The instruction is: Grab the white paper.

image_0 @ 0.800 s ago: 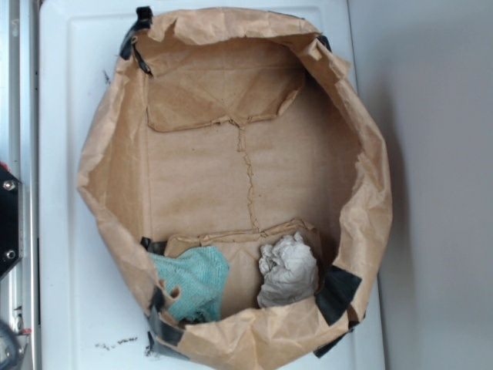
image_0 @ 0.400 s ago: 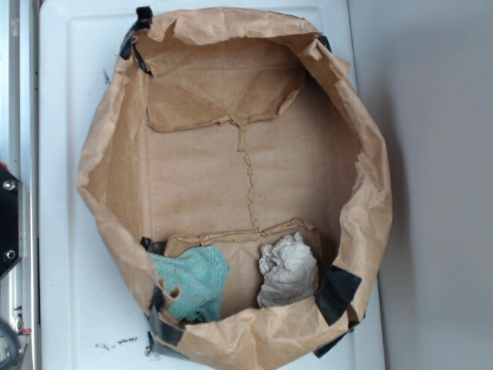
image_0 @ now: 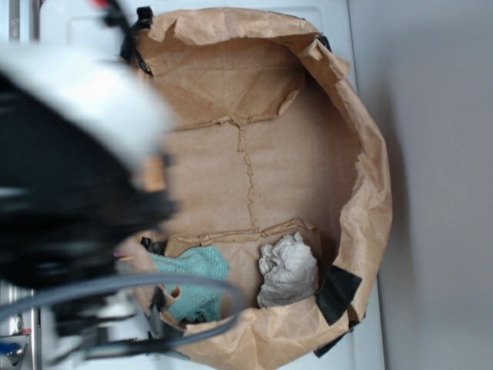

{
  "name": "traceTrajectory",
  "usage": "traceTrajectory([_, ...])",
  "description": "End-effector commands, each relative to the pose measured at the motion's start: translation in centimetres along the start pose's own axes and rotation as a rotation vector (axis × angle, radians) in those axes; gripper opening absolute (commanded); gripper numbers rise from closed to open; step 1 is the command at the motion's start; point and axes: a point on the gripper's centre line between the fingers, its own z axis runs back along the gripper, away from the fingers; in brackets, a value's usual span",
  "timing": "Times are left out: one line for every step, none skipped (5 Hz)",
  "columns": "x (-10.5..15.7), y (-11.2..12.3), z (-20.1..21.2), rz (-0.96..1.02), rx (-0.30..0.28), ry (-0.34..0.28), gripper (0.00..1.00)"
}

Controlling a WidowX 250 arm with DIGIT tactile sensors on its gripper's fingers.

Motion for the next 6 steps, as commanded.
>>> traceTrajectory([4.2, 0.4, 3.0, -0.108, -0.139, 0.006, 1.00])
traceTrajectory([4.2, 0.4, 3.0, -0.108, -0.139, 0.006, 1.00])
traceTrajectory([5.5, 1.6, -1.3, -0.216, -0.078, -0.071, 1.00])
traceTrajectory([5.6, 2.5, -5.5, -0.258, -0.021, -0.103, 1.00])
traceTrajectory([5.5, 2.4, -9.0, -0.304, 0.016, -0.056, 1.00])
traceTrajectory([6.2, 1.2, -12.8, -0.358, 0.080, -0.013, 1.00])
